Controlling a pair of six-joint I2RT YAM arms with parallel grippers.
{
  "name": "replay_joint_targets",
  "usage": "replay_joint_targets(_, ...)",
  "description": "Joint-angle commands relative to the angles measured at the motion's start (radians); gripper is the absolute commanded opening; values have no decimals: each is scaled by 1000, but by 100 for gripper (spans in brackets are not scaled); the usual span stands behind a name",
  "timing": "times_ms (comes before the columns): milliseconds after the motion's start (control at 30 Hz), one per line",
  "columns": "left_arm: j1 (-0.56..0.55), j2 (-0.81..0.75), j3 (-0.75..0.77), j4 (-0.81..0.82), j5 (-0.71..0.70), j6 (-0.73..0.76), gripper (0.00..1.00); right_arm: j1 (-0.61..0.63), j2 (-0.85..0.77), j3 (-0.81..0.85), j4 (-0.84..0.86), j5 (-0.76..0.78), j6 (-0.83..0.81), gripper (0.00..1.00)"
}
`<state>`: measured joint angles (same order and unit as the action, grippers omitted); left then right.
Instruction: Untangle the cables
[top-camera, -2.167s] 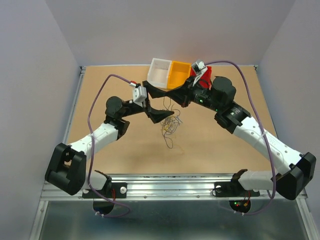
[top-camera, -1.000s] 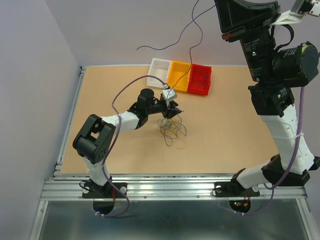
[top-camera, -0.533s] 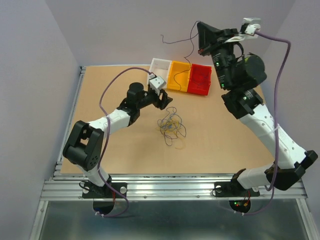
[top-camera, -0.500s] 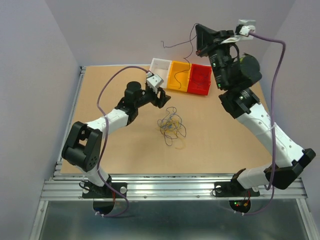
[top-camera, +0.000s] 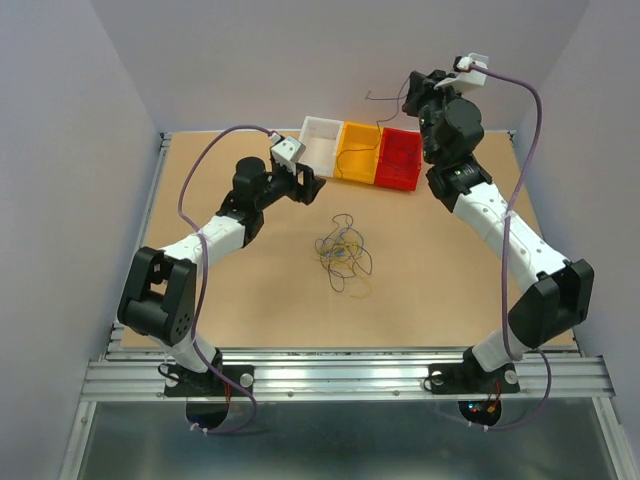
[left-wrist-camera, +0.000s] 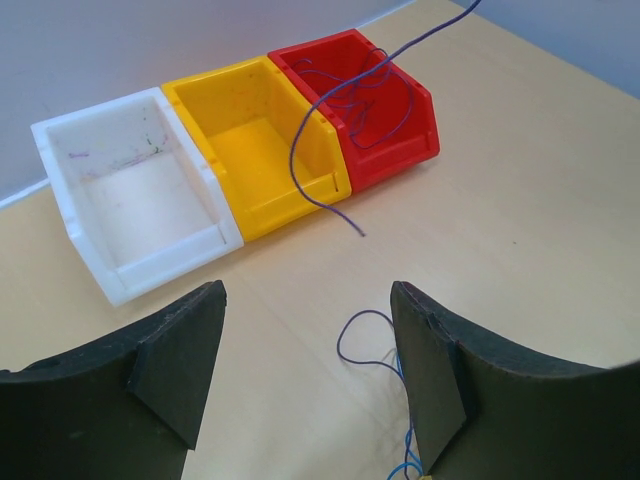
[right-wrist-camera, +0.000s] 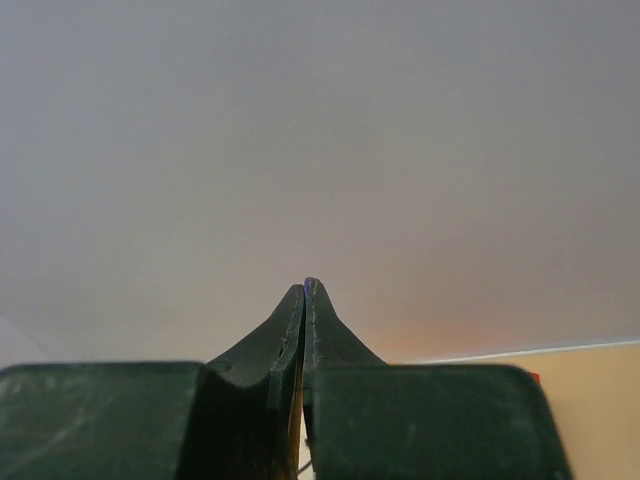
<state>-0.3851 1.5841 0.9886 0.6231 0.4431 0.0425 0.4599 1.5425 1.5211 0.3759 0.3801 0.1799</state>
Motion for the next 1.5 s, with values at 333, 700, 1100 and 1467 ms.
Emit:
replay_joint_targets(333, -3, -49, -7, 46, 6, -4, 79, -164, 86, -124, 115, -26, 165, 1)
replay_joint_targets(700, -1, -59, -13, 46, 14, -3, 79, -224, 229, -136, 138, 6, 178, 1)
replay_joint_targets(1100, -1, -62, -15, 47, 22, -1, 79, -241, 332, -225, 210, 46, 197, 1)
replay_joint_targets(1467, -1, -64, -15, 50, 28, -3, 79, -241, 590, 72, -97, 75, 170, 0)
